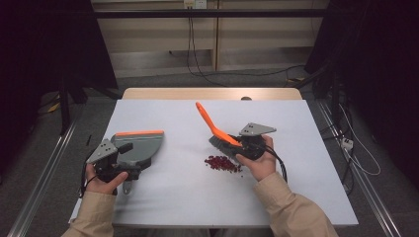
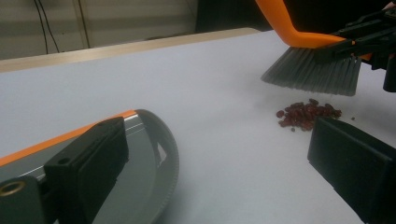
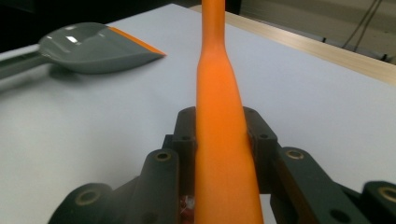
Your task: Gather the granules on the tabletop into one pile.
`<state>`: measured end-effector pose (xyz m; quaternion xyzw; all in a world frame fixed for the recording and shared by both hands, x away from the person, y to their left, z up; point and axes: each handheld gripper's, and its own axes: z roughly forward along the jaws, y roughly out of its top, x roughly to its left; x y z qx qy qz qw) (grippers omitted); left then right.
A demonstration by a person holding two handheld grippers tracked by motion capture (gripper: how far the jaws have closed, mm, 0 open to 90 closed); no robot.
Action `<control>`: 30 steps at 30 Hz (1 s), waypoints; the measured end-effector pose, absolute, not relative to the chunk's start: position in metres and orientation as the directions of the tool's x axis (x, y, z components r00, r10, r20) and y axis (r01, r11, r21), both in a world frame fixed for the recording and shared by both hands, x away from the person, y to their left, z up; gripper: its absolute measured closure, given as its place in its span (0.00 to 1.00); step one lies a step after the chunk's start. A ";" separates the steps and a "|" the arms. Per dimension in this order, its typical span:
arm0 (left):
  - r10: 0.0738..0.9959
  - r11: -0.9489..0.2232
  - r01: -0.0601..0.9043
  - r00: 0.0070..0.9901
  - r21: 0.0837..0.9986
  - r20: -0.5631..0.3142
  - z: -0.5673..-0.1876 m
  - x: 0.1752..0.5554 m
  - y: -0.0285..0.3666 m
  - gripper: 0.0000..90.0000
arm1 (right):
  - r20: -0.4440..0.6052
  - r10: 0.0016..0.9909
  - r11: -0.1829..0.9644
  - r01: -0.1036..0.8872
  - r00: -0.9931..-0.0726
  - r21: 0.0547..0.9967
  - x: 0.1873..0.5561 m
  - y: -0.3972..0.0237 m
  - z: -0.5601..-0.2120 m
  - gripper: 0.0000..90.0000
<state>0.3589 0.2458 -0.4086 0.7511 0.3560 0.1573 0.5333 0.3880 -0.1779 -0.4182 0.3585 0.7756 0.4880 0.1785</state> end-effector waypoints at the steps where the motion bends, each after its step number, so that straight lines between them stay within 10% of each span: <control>1: 0.706 -0.176 0.371 0.693 0.912 -0.146 -0.409 0.359 0.246 0.06 | 0.068 0.740 0.270 0.388 -0.670 0.881 0.390 -0.182 -0.420 0.79; 30: 0.703 -0.200 0.383 0.697 0.902 -0.140 -0.413 0.358 0.245 0.06 | 0.007 0.774 0.288 0.363 -0.633 0.886 0.363 -0.204 -0.442 0.79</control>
